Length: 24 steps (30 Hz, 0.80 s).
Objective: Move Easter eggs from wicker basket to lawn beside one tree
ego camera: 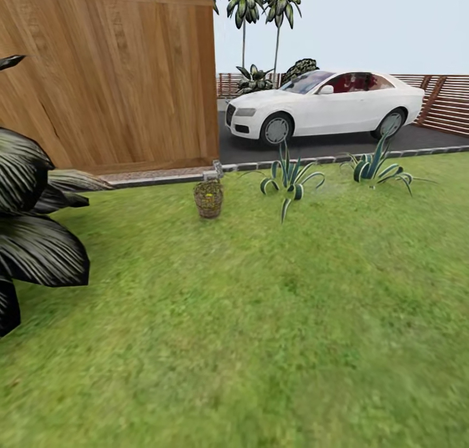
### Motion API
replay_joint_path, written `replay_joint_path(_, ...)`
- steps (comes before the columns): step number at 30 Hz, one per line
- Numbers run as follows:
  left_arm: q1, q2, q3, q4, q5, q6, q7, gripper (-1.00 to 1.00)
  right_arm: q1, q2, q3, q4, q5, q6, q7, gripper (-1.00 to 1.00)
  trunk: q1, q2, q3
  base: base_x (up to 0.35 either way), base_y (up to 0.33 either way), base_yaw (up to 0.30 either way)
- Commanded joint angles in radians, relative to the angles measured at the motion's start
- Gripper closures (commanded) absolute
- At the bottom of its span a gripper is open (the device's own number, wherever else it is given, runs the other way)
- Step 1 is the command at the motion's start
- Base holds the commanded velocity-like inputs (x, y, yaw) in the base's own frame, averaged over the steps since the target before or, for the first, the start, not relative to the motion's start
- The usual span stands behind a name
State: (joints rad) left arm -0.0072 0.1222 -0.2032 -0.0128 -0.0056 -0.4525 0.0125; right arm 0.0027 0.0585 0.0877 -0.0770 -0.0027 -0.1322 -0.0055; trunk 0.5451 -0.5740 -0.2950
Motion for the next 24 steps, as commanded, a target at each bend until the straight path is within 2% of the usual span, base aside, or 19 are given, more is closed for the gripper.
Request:
replay_joint_path(1,0.0,0.0,-0.004,0.001,-0.001,-0.003,0.001,-1.0,0.0,0.0,0.007,-0.001,0.0,-0.001,-0.001,-1.0,0.001,-0.001,-0.001,0.263,-0.168,0.004)
replay_joint_path(12,0.0,0.0,-0.004,0.001,-0.001,-0.004,0.001,-1.0,0.0,0.0,0.007,-0.001,0.0,-0.001,-0.001,-1.0,0.001,-0.001,-0.002,0.263,-0.168,0.018)
replay_joint_path(24,0.0,0.0,-0.004,0.001,0.0,-0.003,0.001,-1.0,0.0,0.0,0.007,-0.001,0.0,-0.001,-0.001,-1.0,0.001,-0.001,-0.006,0.264,-0.161,0.158)
